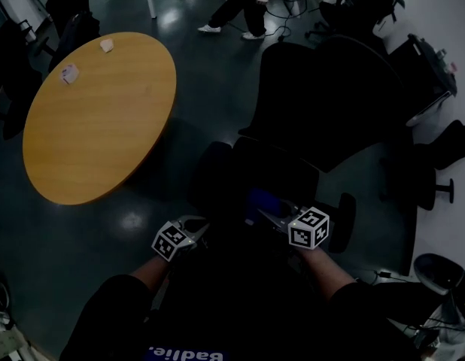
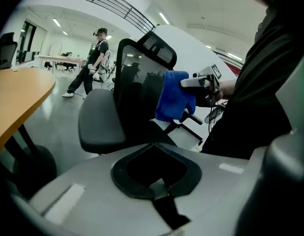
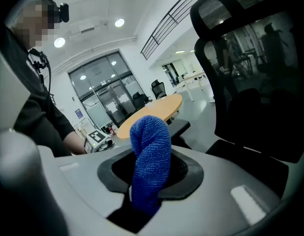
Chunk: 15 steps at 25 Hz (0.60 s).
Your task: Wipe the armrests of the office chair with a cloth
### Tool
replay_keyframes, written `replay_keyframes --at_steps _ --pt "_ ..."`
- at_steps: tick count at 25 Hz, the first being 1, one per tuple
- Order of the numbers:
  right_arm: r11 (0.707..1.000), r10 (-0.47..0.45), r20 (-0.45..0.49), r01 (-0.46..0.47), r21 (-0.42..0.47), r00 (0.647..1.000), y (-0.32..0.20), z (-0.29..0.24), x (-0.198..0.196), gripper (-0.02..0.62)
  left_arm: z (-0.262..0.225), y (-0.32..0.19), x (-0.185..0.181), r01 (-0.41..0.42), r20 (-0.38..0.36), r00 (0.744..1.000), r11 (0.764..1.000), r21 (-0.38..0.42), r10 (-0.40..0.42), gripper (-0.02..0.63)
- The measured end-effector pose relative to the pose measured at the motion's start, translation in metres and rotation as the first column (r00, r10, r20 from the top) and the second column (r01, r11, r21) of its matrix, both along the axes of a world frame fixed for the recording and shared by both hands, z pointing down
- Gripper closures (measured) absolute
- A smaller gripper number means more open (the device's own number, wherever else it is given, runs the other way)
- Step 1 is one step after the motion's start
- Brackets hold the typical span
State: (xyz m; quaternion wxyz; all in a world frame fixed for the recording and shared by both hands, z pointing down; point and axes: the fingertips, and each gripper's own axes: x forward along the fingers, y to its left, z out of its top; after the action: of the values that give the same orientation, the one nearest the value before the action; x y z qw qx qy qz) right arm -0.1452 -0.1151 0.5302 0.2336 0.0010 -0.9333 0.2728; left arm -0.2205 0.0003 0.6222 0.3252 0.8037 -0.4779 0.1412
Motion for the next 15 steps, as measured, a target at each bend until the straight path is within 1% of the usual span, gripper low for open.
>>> replay_keyframes --at_steps 4,7,9,12,15 --pt "0.998 0.028 -0.017 -0.027 0.054 0.999 -0.027 -0.005 -0.026 0.485 0.011 0.000 -0.033 0.017 0.029 0.999 1.000 -0.011 -0.016 0.588" --pt "0.994 0.031 -0.030 -0.027 0.101 0.999 -0.048 -0.004 -0.041 0.485 0.017 -0.001 -0.047 0.047 0.033 0.998 0.999 -0.019 -0.046 0.588" --pt "0.991 0.028 -0.039 -0.023 0.130 0.999 -0.065 -0.002 -0.050 0.485 0.019 -0.004 -0.049 0.051 0.030 0.998 0.998 -0.023 -0.050 0.588" --pt "0.987 0.031 -0.056 -0.021 0.161 0.998 -0.090 0.006 -0.065 0.485 0.022 -0.011 -0.047 0.032 0.035 0.999 0.999 -0.032 -0.031 0.588" --pt "0.981 0.035 -0.089 -0.017 0.192 0.995 -0.112 0.018 -0.081 0.485 0.022 -0.014 -0.044 0.031 0.033 0.999 0.999 -0.044 -0.030 0.588"
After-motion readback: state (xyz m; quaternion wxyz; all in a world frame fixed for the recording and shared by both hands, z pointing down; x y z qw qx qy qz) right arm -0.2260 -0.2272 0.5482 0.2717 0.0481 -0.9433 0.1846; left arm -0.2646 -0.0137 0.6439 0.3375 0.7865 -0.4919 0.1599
